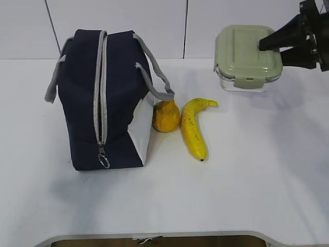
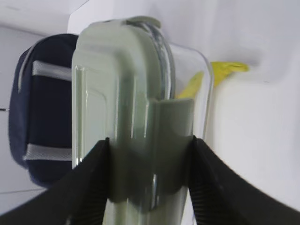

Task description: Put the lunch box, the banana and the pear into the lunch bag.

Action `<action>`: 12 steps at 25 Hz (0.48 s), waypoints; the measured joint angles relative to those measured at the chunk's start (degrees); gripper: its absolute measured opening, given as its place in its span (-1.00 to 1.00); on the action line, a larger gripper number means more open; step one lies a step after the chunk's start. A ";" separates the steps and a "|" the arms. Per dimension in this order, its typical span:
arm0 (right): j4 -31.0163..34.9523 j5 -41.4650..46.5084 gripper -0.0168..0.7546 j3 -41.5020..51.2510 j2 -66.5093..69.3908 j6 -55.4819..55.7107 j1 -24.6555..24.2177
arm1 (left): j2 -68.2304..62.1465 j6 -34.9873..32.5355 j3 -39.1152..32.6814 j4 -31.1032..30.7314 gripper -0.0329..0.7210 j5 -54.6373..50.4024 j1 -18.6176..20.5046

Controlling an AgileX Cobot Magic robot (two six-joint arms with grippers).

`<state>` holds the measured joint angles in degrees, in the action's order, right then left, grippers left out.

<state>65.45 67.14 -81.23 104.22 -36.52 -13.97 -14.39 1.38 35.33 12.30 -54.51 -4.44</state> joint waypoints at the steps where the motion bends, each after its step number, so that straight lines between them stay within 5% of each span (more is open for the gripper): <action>1: 0.34 0.13 0.02 0.00 -0.61 -0.02 0.86 | -2.31 0.00 0.83 0.56 -0.22 0.41 0.00; 7: 7.20 1.08 0.02 0.00 -2.43 -0.02 6.22 | -15.12 -2.07 4.52 4.40 -0.20 3.39 0.00; 12: 13.11 0.89 0.02 0.00 -2.43 -0.53 10.96 | -26.08 -8.17 8.57 10.61 0.16 8.59 0.00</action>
<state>78.57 68.03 -81.23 101.80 -37.05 -3.02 -40.47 -6.79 43.89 22.91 -45.92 -4.44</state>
